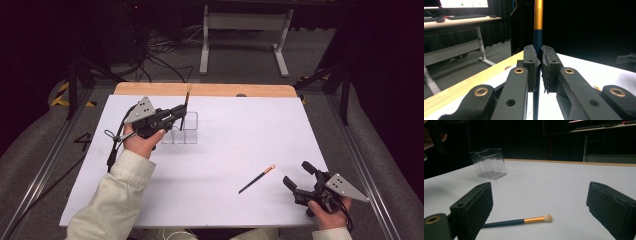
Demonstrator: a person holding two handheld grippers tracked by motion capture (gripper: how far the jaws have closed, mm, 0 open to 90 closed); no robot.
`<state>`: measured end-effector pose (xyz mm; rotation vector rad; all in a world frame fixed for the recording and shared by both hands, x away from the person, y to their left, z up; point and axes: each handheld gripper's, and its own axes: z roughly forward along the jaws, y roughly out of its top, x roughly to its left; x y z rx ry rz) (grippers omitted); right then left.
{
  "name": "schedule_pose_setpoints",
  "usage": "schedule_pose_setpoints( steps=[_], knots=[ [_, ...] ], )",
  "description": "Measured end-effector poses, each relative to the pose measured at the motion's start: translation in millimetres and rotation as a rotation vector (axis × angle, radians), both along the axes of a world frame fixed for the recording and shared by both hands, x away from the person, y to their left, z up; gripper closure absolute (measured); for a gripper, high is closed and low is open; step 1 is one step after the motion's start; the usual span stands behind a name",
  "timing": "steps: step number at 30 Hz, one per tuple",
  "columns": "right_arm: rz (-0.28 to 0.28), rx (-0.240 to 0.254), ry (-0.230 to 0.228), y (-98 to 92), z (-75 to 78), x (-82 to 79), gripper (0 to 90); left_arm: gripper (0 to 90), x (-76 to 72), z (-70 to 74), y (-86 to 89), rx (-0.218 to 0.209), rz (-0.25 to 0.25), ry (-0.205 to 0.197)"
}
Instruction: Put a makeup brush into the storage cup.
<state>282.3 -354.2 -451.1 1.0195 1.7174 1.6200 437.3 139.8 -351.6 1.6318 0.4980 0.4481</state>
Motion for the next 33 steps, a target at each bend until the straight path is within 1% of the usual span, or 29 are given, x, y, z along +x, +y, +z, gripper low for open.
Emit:
schedule_pose_setpoints(
  steps=[4, 5, 9, 11, 12, 13, 21, 22, 27, 30, 31, 32, 33],
  knots=[
    [-0.003, -0.002, 0.0, -0.2, 0.0, 0.0, 6.8, 82.7, 5.9, 1.0, 0.4, -0.004, 0.021, 0.003],
    [-0.004, -0.003, -0.001, -0.3, 0.0, 0.0, 6.4, 82.7, 7.4, 1.0, 0.8, 0.001, 0.027, 0.0],
    [0.005, 0.012, -0.005, -1.0, 0.0, 0.3, 4.3, 82.7, 11.6, -0.7, 2.0, -0.008, 0.041, 0.011],
    [0.012, 0.002, -0.012, -0.6, -0.1, 0.3, 2.1, 82.7, 14.5, -2.0, 3.0, -0.003, 0.055, 0.018],
    [0.015, 0.005, -0.014, 0.0, -0.1, 0.1, 1.8, 82.7, 16.9, -2.9, 3.9, -0.003, 0.059, 0.021],
    [0.017, -0.002, -0.017, 0.3, 0.0, 0.2, 1.4, 82.7, 18.3, -3.7, 4.3, -0.007, 0.065, 0.023],
    [-0.006, -0.011, -0.014, 1.1, 0.1, 0.3, 0.7, 82.7, 26.4, -7.9, 7.8, -0.012, 0.104, 0.02],
    [-0.01, -0.015, -0.014, 1.0, 0.1, 0.3, 0.7, 82.6, 26.8, -8.2, 8.2, -0.011, 0.107, 0.024],
    [-0.01, -0.017, -0.017, 1.4, 0.3, 0.0, 0.7, 82.6, 29.3, -9.4, 9.0, -0.019, 0.122, 0.015],
    [-0.012, -0.025, -0.019, 1.1, 0.2, 0.1, 0.7, 82.6, 31.2, -11.4, 8.6, -0.011, 0.136, 0.013],
    [-0.009, -0.02, -0.018, 1.3, 0.3, -0.1, 0.7, 82.6, 31.8, -12.2, 8.7, -0.008, 0.138, 0.013],
    [-0.011, -0.025, -0.019, 0.9, 0.2, 0.0, 0.7, 82.6, 32.6, -13.5, 8.9, -0.004, 0.143, 0.019],
    [-0.012, -0.025, -0.02, 0.9, 0.2, -0.1, 0.7, 82.6, 33.9, -14.9, 9.0, -0.003, 0.149, 0.014]
  ],
)
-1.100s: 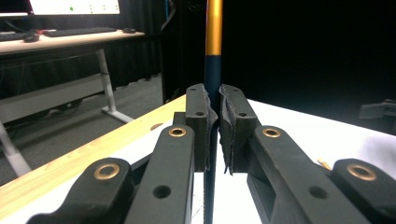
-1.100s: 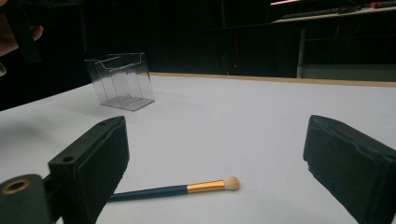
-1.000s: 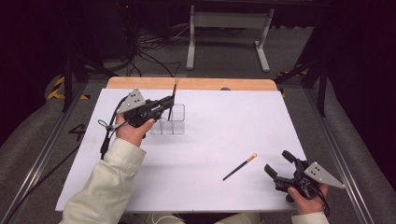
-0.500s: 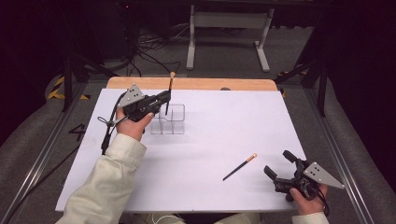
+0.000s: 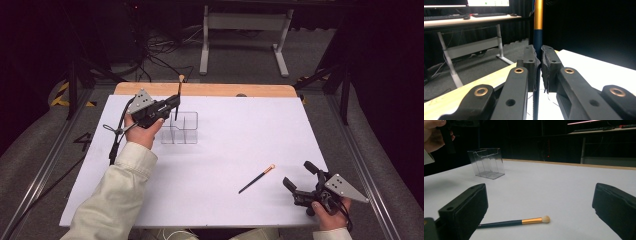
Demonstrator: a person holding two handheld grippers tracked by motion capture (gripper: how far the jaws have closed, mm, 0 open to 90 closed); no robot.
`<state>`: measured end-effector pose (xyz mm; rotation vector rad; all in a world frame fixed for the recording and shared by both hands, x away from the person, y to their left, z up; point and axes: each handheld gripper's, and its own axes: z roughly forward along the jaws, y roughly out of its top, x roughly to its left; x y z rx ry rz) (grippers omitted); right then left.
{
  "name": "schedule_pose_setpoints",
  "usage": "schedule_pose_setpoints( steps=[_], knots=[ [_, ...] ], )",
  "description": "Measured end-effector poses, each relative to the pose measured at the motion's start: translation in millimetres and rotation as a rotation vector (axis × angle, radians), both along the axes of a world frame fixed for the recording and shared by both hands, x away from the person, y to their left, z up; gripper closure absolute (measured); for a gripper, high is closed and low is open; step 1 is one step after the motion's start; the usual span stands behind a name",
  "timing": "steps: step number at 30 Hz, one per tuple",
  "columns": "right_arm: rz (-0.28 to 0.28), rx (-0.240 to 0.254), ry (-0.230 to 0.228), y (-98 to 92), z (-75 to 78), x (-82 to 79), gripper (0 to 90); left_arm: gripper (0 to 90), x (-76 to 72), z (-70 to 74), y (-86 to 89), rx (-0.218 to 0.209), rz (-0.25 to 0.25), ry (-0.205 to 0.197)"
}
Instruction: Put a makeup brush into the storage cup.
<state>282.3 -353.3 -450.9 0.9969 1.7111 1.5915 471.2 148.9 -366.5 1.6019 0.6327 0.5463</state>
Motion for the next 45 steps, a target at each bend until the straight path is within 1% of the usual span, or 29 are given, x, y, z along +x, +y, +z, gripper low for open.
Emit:
schedule_pose_setpoints(
  steps=[3, 5, 8, 11, 12, 13, 21, 23, 28, 34, 42, 45],
  knots=[
    [0.001, 0.001, -0.001, -0.1, 0.1, -0.1, 0.7, 82.7, 1.5, -2.7, 0.3, -0.002, 0.0, 0.0],
    [0.005, 0.007, -0.002, 0.0, 0.2, -0.2, 0.7, 82.6, 3.0, -7.0, 0.2, 0.0, 0.0, 0.012],
    [0.003, 0.001, -0.003, 0.0, 0.1, -0.2, 0.7, 82.6, 3.6, -9.9, 0.3, -0.004, 0.003, 0.018],
    [0.008, 0.002, -0.003, 0.2, 0.2, -0.4, 0.7, 82.6, 4.6, -14.4, 0.7, 0.0, 0.004, 0.03],
    [0.009, 0.001, -0.004, 0.2, 0.2, -0.5, 0.7, 82.6, 5.1, -15.5, 1.0, 0.001, 0.005, 0.029],
    [0.01, 0.004, -0.005, 0.4, 0.3, -0.5, 0.7, 82.6, 5.4, -16.8, 1.4, 0.005, 0.003, 0.037],
    [0.012, 0.005, -0.003, 0.4, 0.3, -0.6, 0.7, 82.6, 5.9, -23.5, 1.3, 0.002, -0.001, 0.049],
    [0.012, 0.004, -0.005, 0.3, 0.3, -0.6, 0.7, 82.6, 5.6, -25.4, 1.1, 0.003, -0.003, 0.058],
    [0.014, 0.006, -0.003, 0.7, 0.3, -0.7, 0.7, 82.6, 5.6, -28.1, 1.4, 0.002, -0.007, 0.066],
    [0.017, 0.006, -0.003, 0.6, 0.2, -0.8, 0.7, 82.6, 6.7, -30.5, 2.0, 0.013, -0.002, 0.082],
    [0.02, 0.007, -0.002, 0.7, 0.1, -0.7, 0.7, 82.6, 5.9, -35.8, 2.3, 0.023, -0.013, 0.103],
    [0.023, 0.005, -0.002, 0.9, 0.0, -0.6, 0.7, 82.5, 5.5, -35.9, 2.8, 0.024, -0.029, 0.113]
  ],
)
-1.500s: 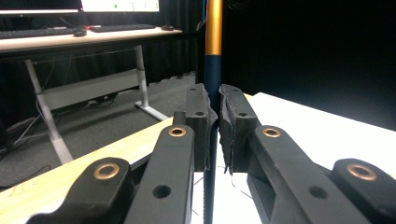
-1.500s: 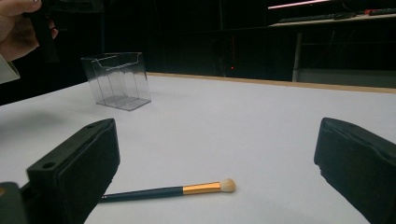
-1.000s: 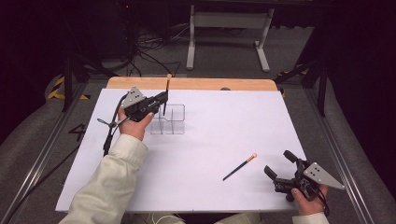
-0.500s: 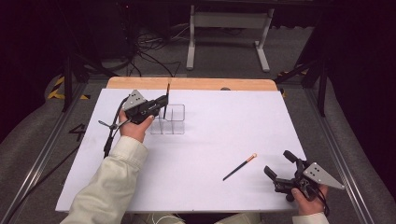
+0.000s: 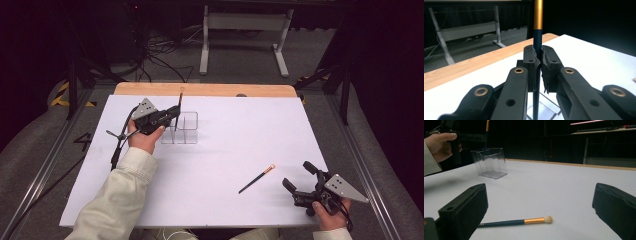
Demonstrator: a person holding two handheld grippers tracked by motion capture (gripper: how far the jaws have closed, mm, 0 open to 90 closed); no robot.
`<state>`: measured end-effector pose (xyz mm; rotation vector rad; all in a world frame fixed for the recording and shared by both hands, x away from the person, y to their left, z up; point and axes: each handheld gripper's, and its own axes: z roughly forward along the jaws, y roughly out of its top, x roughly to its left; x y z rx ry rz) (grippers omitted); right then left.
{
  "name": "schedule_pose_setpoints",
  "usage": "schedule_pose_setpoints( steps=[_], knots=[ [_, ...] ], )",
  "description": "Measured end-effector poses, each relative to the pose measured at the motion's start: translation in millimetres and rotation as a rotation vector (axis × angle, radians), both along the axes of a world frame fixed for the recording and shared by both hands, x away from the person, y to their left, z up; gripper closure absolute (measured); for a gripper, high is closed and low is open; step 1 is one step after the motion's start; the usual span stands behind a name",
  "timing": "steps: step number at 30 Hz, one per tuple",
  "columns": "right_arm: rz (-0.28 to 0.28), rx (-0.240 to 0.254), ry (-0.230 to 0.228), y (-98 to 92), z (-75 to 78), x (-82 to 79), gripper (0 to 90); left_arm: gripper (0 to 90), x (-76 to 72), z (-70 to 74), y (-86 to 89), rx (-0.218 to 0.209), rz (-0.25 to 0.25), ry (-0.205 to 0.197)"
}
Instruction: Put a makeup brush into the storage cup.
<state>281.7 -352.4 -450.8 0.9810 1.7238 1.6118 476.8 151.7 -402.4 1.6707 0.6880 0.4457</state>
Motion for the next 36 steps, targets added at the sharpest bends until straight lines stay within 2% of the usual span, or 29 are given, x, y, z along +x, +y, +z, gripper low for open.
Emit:
schedule_pose_setpoints(
  steps=[1, 4, 8, 14, 17, 18, 19, 21, 22, 26, 30, 36],
  knots=[
    [0.0, -0.002, 0.0, 0.0, 0.0, 0.1, 0.7, 81.5, -0.2, 0.5, 0.1, -0.002, -0.004, 0.0],
    [0.001, -0.003, 0.001, -0.5, -0.3, 0.5, 0.7, 52.7, -1.0, 1.6, -0.5, -0.026, -0.004, -0.016],
    [0.004, 0.002, 0.003, 0.0, -0.2, 1.1, 0.7, 37.7, -8.1, 6.5, 2.9, -0.006, -0.022, -0.005],
    [0.013, -0.003, 0.006, 2.6, -0.2, 6.0, 0.7, 32.6, -27.1, 14.8, 10.7, -0.022, -0.049, -0.019],
    [0.017, -0.002, 0.009, 4.5, -0.2, 9.2, 0.7, 29.8, -39.6, 19.4, 17.1, -0.017, -0.059, -0.031],
    [0.017, -0.002, 0.009, 4.5, -0.2, 9.2, 0.7, 27.7, -39.6, 19.4, 17.1, -0.017, -0.059, -0.031],
    [0.021, -0.008, 0.008, 5.1, -0.5, 10.7, 0.7, 25.8, -43.2, 20.8, 18.8, -0.021, -0.068, -0.019],
    [0.02, -0.007, 0.008, 5.7, -0.5, 11.1, 0.7, 24.4, -48.6, 22.8, 22.1, -0.038, -0.084, -0.025],
    [0.022, -0.006, 0.008, 5.9, -0.6, 11.6, 0.7, 22.5, -52.4, 24.2, 24.0, -0.033, -0.096, -0.036],
    [0.025, -0.007, 0.01, 6.4, -0.4, 13.1, 0.6, 16.4, -61.3, 24.9, 28.5, -0.019, -0.094, -0.029],
    [0.025, -0.008, 0.014, 5.5, -0.3, 16.8, 0.7, 17.0, -70.8, 24.7, 38.9, -0.027, -0.083, 0.005],
    [0.02, -0.016, 0.024, 5.0, -1.3, 21.3, 0.7, 16.5, -84.8, 23.3, 53.2, -0.029, -0.063, -0.022]
  ],
)
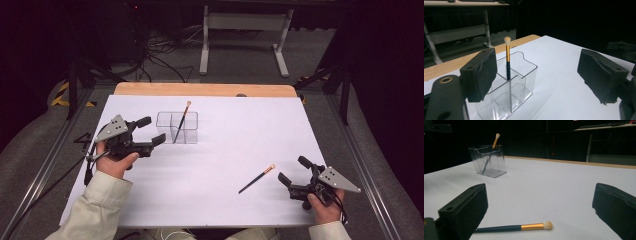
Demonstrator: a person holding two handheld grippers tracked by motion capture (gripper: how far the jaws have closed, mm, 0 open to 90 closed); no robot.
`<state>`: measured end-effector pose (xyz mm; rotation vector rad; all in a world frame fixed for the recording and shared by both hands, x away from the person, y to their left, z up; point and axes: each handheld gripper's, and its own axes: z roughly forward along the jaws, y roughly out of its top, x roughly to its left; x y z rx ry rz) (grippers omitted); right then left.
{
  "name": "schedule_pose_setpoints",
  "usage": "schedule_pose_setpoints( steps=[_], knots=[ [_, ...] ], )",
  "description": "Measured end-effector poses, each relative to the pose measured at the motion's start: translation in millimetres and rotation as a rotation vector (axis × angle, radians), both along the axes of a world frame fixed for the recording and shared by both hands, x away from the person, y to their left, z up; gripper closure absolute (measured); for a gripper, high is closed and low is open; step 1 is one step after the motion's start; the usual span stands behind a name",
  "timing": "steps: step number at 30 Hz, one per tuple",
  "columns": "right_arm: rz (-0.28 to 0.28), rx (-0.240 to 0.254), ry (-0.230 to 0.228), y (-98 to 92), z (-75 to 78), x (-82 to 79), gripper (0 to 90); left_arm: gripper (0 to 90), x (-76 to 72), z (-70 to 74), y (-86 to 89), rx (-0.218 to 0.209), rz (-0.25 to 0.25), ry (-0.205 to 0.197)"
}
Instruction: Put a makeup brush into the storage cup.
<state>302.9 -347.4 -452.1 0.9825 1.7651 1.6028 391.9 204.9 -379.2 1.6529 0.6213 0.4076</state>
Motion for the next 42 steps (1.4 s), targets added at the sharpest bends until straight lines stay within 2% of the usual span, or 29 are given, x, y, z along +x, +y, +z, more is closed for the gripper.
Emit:
schedule_pose_setpoints(
  steps=[12, 19, 24, 28, 30, 32, 35, 40, 42],
  knots=[
    [0.004, -0.007, 0.009, 0.5, 0.7, 6.1, 0.7, 15.6, -19.6, -8.5, 10.7, 0.026, -0.002, -0.002],
    [0.008, -0.01, 0.009, 1.6, 2.6, 7.8, 0.7, 13.2, -28.3, -18.5, 14.6, 0.022, -0.007, -0.001],
    [0.007, -0.014, 0.013, 2.0, 3.0, 9.0, 0.7, 12.9, -36.6, -30.2, 18.2, 0.023, -0.002, 0.001],
    [0.009, -0.011, 0.018, 2.3, 3.5, 8.9, 0.7, 12.5, -38.8, -39.9, 23.3, 0.018, -0.002, 0.024],
    [0.005, -0.017, 0.019, 2.6, 3.1, 8.7, 0.7, 11.3, -39.8, -45.9, 25.3, 0.013, -0.004, 0.051],
    [0.009, -0.016, 0.02, 2.6, 2.6, 7.4, 0.7, 9.5, -40.4, -51.4, 26.3, 0.018, -0.008, 0.052],
    [0.009, -0.008, 0.02, 2.8, 3.1, 6.3, 0.7, 8.1, -41.8, -57.1, 28.4, -0.006, 0.001, 0.055],
    [0.009, -0.018, 0.022, 3.4, 2.3, 5.3, 0.7, 6.7, -41.4, -68.6, 30.5, -0.018, 0.025, 0.048],
    [-0.008, -0.027, 0.025, 3.0, 2.8, 5.1, 0.9, 6.8, -41.5, -69.5, 30.5, -0.004, 0.023, 0.045]
  ],
)
